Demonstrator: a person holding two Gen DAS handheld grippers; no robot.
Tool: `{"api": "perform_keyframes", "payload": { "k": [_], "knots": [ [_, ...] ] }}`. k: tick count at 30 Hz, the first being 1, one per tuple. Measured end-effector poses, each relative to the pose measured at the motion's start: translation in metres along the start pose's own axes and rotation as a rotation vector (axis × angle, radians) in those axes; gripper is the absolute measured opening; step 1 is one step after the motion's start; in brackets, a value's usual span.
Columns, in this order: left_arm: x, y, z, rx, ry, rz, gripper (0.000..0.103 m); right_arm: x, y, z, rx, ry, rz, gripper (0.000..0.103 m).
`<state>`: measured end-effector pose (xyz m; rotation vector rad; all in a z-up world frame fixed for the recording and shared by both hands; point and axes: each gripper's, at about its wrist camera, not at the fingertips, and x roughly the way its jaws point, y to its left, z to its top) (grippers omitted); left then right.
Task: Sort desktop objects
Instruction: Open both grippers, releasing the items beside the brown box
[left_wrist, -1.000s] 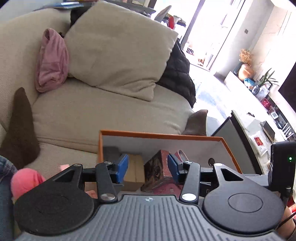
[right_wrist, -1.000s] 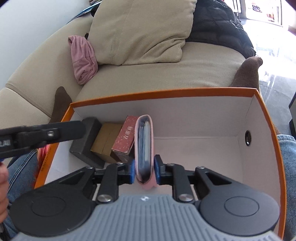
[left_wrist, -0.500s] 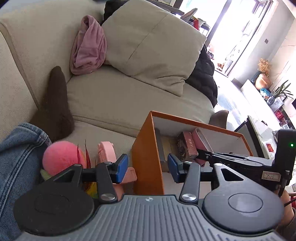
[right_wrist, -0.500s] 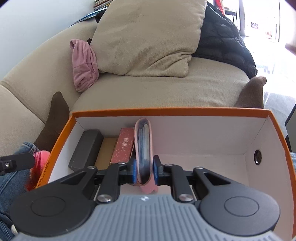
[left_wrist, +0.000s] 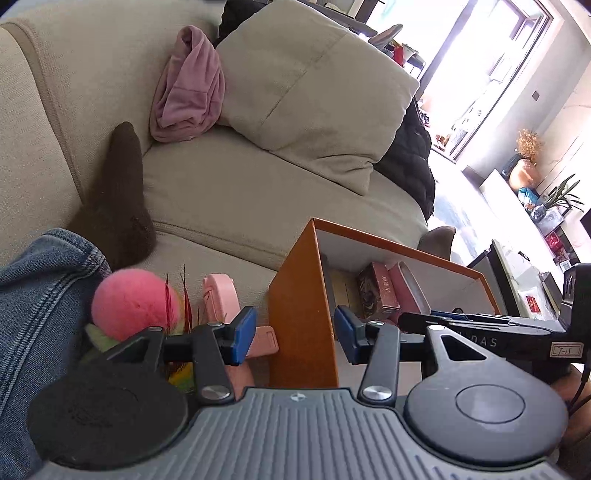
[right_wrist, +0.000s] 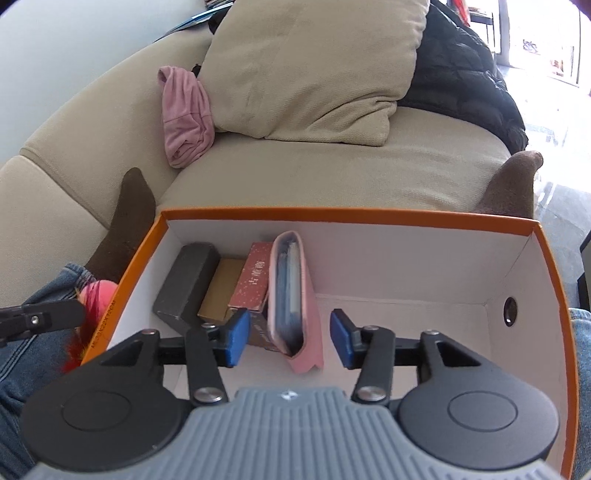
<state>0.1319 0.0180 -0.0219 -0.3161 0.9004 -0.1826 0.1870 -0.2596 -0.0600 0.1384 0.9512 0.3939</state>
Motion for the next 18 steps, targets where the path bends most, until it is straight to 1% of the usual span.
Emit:
{"api": "perform_keyframes", "payload": {
  "k": [3,7,8,9,11,14,15,16,18],
  "knots": [
    [-0.005,0.003,0.001,-0.011,-0.009,0.003,0.055,0.000,0.007,0.000,-0.121,0.066,0.006,0.051],
    [-0.013,0.010,0.001,-0.029,-0.019,0.022,0.055,0.013,0.019,0.000,-0.336,0.159,-0.046,0.047],
    [-0.016,0.012,0.001,-0.035,-0.025,0.028,0.055,0.017,0.020,0.000,-0.381,0.183,-0.057,0.041],
    [-0.018,0.014,0.001,-0.040,-0.029,0.032,0.055,0.023,0.022,0.000,-0.417,0.206,-0.062,0.037],
    [-0.022,0.019,0.003,-0.055,-0.039,0.042,0.055,0.034,0.024,-0.001,-0.470,0.241,-0.062,0.035],
    [-0.027,0.029,0.004,-0.083,-0.047,0.060,0.055,0.047,0.026,-0.004,-0.541,0.258,-0.074,0.034],
    [-0.028,0.031,0.004,-0.091,-0.049,0.065,0.055,0.050,0.026,-0.005,-0.561,0.256,-0.078,0.030],
    [-0.029,0.035,0.004,-0.100,-0.053,0.073,0.055,0.052,0.026,-0.005,-0.568,0.254,-0.071,0.027],
    [-0.031,0.040,0.005,-0.114,-0.059,0.085,0.055,0.054,0.027,-0.004,-0.565,0.243,-0.054,0.027]
  ]
}}
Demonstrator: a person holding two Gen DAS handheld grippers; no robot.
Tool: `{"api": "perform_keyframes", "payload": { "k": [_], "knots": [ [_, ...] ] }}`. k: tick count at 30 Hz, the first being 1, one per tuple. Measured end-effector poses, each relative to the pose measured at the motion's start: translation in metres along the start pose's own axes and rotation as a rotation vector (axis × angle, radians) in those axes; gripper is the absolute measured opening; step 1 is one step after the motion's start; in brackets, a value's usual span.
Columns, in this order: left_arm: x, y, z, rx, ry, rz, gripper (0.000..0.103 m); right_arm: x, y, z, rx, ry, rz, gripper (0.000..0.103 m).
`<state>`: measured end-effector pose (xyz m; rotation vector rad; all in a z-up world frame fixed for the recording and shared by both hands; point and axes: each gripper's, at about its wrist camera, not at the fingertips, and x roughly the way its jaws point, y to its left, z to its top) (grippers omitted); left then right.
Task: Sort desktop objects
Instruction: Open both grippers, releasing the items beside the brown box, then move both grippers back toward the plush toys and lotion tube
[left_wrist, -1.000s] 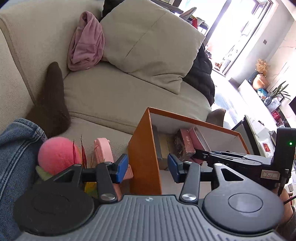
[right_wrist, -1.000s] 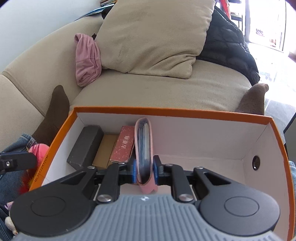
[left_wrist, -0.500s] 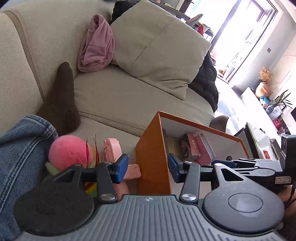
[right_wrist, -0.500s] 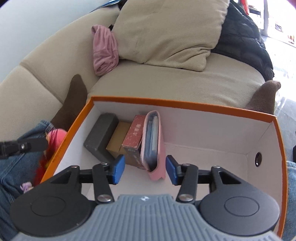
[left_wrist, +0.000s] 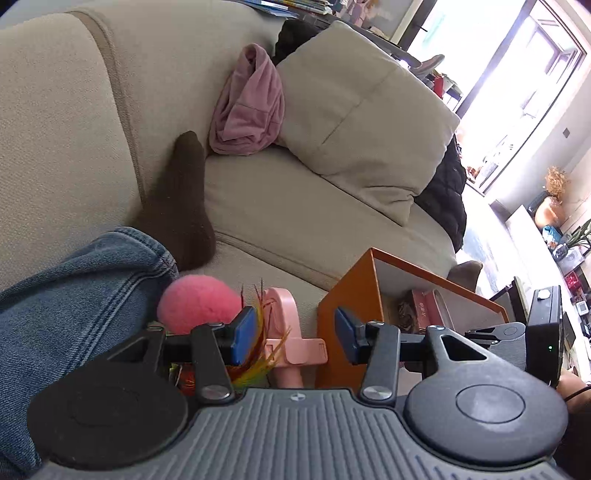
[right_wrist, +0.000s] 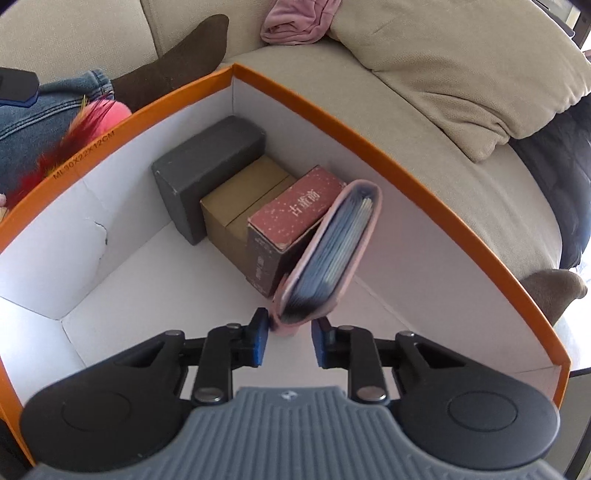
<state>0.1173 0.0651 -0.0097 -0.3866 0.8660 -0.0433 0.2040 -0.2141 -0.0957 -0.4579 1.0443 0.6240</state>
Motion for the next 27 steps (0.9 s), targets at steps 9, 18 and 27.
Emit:
{"api": "perform_keyframes", "payload": {
  "k": [9,18,27],
  "knots": [
    [-0.017,0.013,0.002,0.000,-0.025,0.047,0.055,-0.005,0.002,-0.003,0.017,-0.004,-0.034,0.032],
    [-0.053,0.028,-0.016,0.103,-0.010,0.132,0.055,-0.075,0.012,-0.019,0.139,-0.174,-0.062,0.035],
    [-0.074,0.028,-0.066,0.170,0.087,0.110,0.055,-0.137,0.074,-0.048,0.234,-0.325,0.126,0.035]
  ]
}}
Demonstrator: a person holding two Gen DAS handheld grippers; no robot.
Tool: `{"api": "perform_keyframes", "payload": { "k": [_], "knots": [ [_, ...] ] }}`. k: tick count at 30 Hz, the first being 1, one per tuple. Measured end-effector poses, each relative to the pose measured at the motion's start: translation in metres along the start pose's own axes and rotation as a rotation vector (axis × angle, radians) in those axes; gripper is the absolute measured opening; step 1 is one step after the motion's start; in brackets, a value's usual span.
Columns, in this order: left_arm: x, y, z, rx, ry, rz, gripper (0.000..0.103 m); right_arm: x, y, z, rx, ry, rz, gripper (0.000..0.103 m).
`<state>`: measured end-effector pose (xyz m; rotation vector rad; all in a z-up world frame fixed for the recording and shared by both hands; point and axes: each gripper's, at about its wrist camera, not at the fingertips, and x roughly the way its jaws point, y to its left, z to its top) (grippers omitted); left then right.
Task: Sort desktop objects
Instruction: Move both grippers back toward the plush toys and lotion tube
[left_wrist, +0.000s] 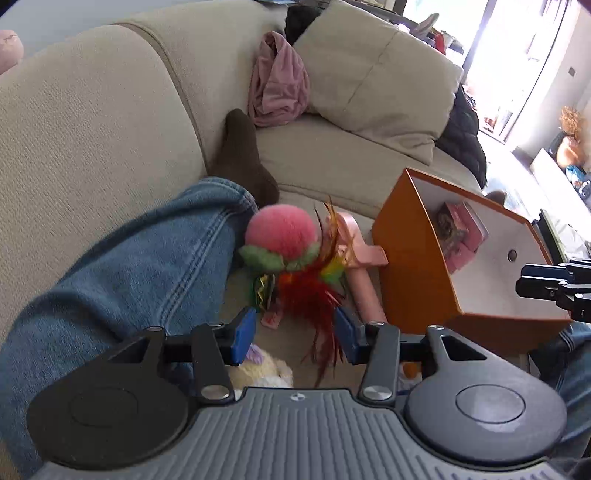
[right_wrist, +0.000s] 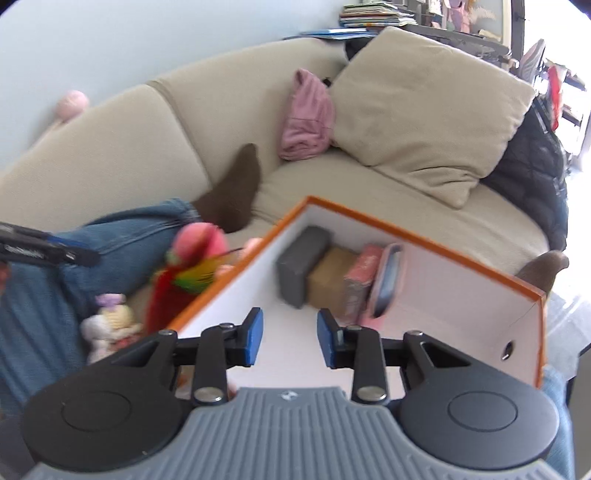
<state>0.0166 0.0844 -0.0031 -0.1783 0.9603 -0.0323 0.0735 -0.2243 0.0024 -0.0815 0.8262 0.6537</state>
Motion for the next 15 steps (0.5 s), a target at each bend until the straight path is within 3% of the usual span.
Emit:
{"api": "perform_keyframes", "payload": {
  "k": [6,12,15],
  "knots": [
    [0.013,-0.027,-0.037,0.027,0.110,-0.151,0.060,0.017,0.029,-0.048,0.051,0.128,0.048,0.035],
    [0.031,-0.047,-0.064,0.062,0.202,-0.168,0.061,0.054,0.030,-0.105,0.119,0.298,0.039,0.037],
    [0.038,-0.055,-0.071,0.075,0.231,-0.195,0.068,0.071,0.026,-0.126,0.172,0.361,0.024,0.041]
  ]
}}
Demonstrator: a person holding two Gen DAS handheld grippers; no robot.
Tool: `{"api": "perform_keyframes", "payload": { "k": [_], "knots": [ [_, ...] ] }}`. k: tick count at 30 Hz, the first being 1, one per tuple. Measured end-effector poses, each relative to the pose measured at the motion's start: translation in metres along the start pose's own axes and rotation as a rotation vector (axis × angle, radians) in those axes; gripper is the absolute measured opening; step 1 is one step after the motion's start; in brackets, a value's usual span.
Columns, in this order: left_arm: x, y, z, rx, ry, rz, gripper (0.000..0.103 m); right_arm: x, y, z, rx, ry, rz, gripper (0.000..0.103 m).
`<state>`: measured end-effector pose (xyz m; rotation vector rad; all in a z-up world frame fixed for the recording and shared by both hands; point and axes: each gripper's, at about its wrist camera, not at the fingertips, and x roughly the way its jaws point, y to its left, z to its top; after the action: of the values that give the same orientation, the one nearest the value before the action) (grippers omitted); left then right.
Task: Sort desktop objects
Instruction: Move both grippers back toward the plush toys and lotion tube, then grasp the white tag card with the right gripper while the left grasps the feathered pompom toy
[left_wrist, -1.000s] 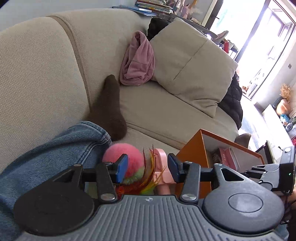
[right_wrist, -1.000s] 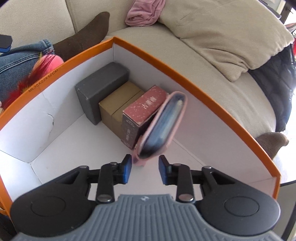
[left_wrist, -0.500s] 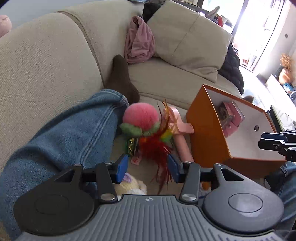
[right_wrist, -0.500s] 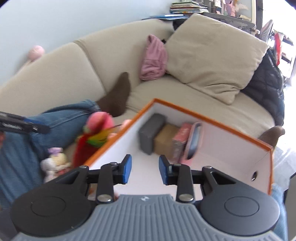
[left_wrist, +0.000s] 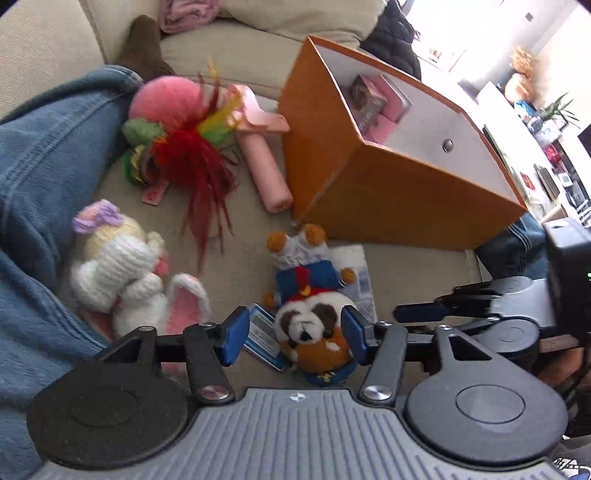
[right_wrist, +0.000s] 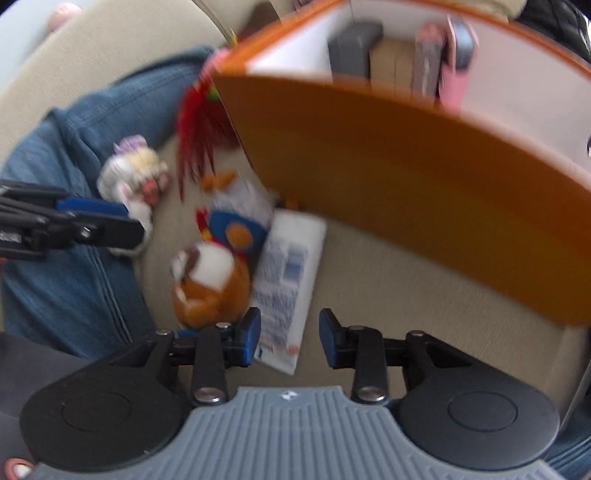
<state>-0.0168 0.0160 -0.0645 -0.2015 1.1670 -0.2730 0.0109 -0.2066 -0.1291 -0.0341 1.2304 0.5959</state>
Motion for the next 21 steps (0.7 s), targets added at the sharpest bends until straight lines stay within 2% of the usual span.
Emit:
{"api": "perform_keyframes", "payload": {
  "k": [2,7,10,11,12,16,17,19,20,21],
  "knots": [
    [0.008,-0.004,-0.003,0.009,0.023,-0.002,0.070,0.011,-0.004,-0.006,0.036,0.025,0.006,0.042],
    [0.027,-0.010,-0.010,0.016,0.090,-0.008,0.073,0.017,0.002,-0.011,0.031,-0.007,0.008,0.044],
    [0.036,-0.010,-0.010,-0.001,0.104,-0.012,0.073,0.020,0.013,-0.011,-0.025,-0.025,-0.019,0.038],
    [0.037,-0.009,-0.011,-0.006,0.106,-0.017,0.069,0.020,0.015,-0.011,-0.036,-0.035,-0.027,0.034],
    [0.038,-0.009,-0.012,-0.008,0.105,-0.028,0.059,0.021,0.015,-0.011,-0.032,-0.043,-0.029,0.032],
    [0.036,-0.007,-0.012,-0.018,0.101,-0.035,0.050,0.015,0.005,-0.014,0.032,-0.078,0.006,0.020],
    [0.035,-0.007,-0.012,-0.018,0.097,-0.029,0.039,0.014,0.003,-0.014,0.048,-0.082,0.020,0.017],
    [0.032,-0.006,-0.011,-0.011,0.093,-0.009,0.035,0.008,0.004,-0.015,0.054,-0.096,0.023,0.015],
    [0.029,-0.006,-0.011,-0.005,0.090,-0.015,0.026,0.003,0.006,-0.014,0.048,-0.107,0.022,0.013],
    [0.027,-0.006,-0.010,-0.005,0.089,-0.018,0.023,-0.002,0.008,-0.013,0.040,-0.120,0.018,0.012]
  ]
}}
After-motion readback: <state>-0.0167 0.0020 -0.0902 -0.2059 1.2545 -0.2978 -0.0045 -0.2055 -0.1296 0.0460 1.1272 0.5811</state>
